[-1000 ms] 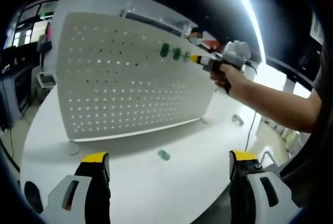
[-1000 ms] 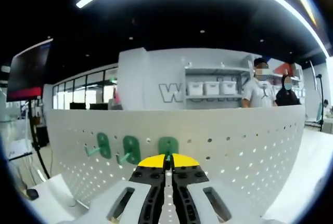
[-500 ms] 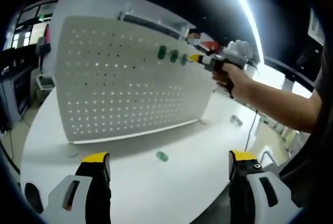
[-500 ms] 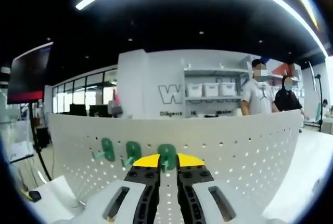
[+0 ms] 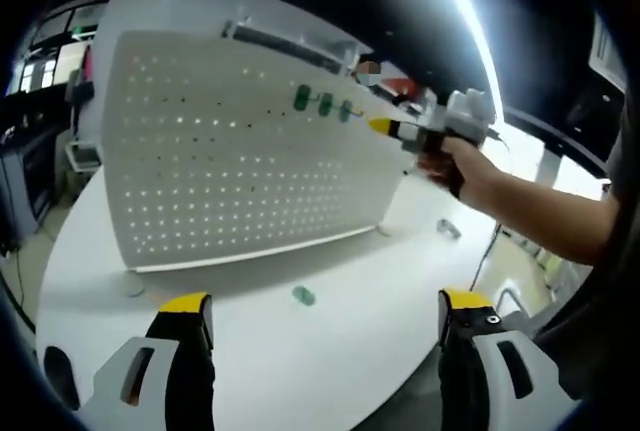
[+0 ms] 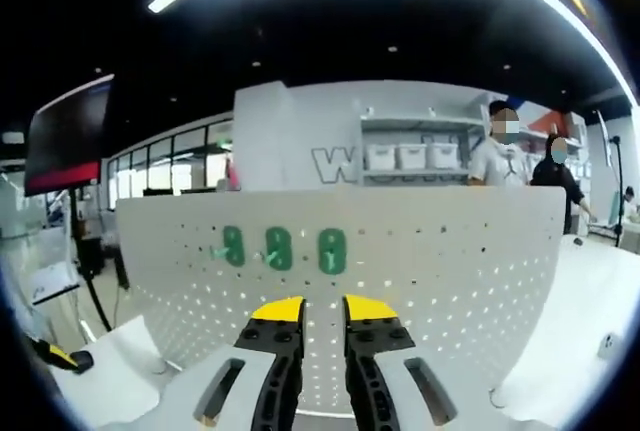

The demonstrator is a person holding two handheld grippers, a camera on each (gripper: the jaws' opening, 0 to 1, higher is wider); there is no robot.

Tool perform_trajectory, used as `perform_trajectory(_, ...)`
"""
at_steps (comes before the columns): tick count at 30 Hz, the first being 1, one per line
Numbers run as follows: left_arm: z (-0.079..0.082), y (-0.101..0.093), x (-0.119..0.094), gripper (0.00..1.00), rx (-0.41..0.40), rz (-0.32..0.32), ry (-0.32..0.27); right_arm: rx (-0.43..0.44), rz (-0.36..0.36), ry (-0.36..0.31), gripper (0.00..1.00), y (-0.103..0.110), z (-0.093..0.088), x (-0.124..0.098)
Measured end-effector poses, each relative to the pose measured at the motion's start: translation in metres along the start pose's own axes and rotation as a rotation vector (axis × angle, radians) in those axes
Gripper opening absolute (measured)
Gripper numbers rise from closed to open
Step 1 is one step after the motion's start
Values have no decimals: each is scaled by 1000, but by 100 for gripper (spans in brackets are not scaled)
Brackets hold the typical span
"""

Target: Insert the hook assembly into the mounting plate slot until the hook locks in place.

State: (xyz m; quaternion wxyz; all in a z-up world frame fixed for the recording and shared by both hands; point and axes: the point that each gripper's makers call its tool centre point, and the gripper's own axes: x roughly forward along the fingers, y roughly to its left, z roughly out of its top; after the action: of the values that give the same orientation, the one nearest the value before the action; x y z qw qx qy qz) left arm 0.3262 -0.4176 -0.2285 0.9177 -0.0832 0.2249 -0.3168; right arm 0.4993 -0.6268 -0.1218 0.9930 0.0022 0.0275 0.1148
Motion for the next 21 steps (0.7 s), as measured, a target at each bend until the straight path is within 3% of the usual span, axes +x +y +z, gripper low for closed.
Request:
perform_trajectory(8, 1, -1, 1, 94, 9, -4, 5, -14, 49, 52, 12, 14, -22, -14)
perform_trajectory(21, 1, -5, 2, 94, 14, -11, 4, -22, 118, 170, 12, 43, -78, -46)
